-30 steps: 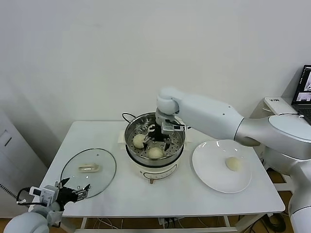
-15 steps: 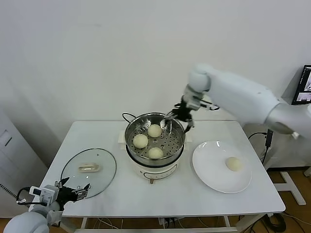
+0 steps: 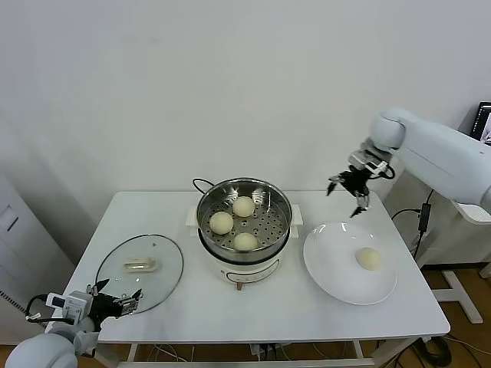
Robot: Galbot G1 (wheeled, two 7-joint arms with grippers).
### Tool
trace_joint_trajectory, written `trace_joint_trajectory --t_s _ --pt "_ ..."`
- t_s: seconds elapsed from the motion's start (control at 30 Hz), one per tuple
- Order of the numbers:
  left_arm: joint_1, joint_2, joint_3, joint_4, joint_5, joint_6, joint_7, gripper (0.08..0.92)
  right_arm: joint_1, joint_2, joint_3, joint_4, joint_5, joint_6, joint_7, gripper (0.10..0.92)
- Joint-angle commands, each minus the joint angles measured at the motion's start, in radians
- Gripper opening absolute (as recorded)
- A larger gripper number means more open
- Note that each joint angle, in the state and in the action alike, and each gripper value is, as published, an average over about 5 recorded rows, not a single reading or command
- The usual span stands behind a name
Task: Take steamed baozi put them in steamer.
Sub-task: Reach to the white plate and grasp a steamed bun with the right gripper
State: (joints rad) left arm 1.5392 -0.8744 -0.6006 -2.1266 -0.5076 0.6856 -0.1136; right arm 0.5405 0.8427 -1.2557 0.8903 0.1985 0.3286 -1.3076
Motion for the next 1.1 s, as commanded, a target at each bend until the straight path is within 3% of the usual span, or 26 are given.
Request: trace_joint_trajectory --t_s 0.03,1.1 --pt "-0.001 0.002 0.0 0.0 -0.001 0.002 0.0 0.823 -0.095 -0.088 -0.011 -0.062 -0.002 -0.121 0.007 0.823" --pt "0.003 0.005 0.0 -0.004 0.001 0.005 -0.001 0.823 -0.449 -0.011 0.342 -0.23 -0.26 -0.046 0.153 0.823"
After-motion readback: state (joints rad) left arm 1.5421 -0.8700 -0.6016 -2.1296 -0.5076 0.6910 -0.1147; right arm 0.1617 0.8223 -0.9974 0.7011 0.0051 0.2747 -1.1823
